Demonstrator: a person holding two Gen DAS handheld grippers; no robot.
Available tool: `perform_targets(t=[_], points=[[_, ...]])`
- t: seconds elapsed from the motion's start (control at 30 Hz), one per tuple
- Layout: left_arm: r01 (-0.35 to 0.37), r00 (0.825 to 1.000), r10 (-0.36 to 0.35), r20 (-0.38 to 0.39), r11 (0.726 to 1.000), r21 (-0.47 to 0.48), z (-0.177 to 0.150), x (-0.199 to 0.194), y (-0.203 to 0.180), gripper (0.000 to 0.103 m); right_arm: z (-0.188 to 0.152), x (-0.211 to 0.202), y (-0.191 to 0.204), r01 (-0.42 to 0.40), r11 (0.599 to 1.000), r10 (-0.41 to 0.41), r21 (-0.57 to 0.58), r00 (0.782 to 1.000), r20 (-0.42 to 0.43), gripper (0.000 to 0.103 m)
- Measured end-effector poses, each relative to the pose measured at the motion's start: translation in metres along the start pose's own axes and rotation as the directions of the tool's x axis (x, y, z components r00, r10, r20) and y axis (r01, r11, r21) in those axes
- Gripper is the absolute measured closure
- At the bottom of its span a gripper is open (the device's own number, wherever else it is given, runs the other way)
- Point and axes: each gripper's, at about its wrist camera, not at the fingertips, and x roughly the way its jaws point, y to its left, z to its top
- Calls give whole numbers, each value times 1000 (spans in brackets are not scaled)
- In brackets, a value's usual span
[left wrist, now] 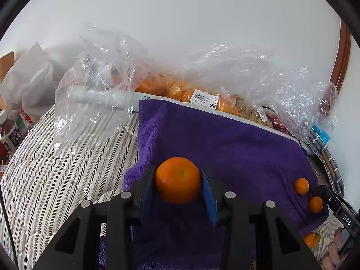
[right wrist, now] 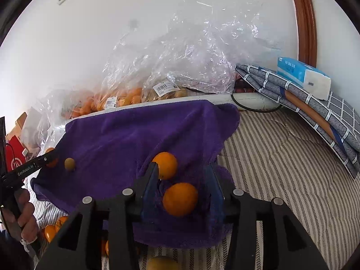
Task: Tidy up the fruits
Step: 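Lower the oranges onto the towel and open both grippers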
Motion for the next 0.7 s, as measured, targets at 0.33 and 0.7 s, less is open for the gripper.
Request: perform_targets(t=[0.33,0.7], points=[[12,1000,-12,9,1000,13,-1,-5,-4,58,-1,-10,4,76,997,-75,-9,996,50,34],[15,998,-17,63,999,36,-4,-20,-9,57,-18,-41,-8,133,989,-136,66,990,48,34]])
